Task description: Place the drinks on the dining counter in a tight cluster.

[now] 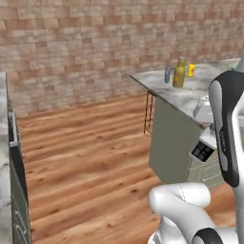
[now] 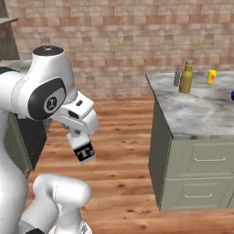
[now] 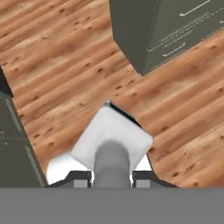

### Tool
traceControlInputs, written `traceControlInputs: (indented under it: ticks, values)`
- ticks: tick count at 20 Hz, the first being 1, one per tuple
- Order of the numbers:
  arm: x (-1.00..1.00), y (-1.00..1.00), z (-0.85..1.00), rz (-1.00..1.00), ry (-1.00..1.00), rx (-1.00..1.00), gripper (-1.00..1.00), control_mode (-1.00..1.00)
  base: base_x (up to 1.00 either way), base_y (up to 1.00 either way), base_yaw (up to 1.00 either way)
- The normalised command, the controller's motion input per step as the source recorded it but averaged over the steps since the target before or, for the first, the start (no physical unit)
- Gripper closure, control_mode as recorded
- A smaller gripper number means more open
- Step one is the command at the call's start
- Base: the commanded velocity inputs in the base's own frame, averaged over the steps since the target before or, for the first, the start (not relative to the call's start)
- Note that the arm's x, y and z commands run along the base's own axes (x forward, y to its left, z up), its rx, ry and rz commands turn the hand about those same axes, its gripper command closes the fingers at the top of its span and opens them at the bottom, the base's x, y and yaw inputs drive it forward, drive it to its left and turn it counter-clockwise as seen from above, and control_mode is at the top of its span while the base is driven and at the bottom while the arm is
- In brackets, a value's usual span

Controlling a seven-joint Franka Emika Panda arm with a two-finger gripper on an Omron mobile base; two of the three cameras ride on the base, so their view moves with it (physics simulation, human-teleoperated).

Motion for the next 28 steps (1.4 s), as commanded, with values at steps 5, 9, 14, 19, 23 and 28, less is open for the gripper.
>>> traceControlInputs:
  ticks: [5, 9, 14, 19, 23, 28]
  values:
    - [0.0, 0.0, 0.0, 0.0, 0.0, 0.0, 1.0, 1.0, 1.0, 0.88, -0.63]
    - [0.0, 0.0, 0.0, 0.0, 0.0, 0.0, 1.0, 1.0, 1.0, 0.95, -0.5]
    - [0.0, 0.0, 0.0, 0.0, 0.0, 0.0, 1.0, 1.0, 1.0, 0.87, -0.53]
    - [0.0, 0.0, 0.0, 0.0, 0.0, 0.0, 1.0, 1.0, 1.0, 0.93, -0.56]
    - [0.0, 0.0, 0.0, 0.0, 0.0, 0.0, 1.0, 1.0, 1.0, 0.95, -0.53]
    - [0.0, 0.0, 0.0, 0.0, 0.0, 0.0, 1.0, 1.0, 1.0, 0.73, -0.57]
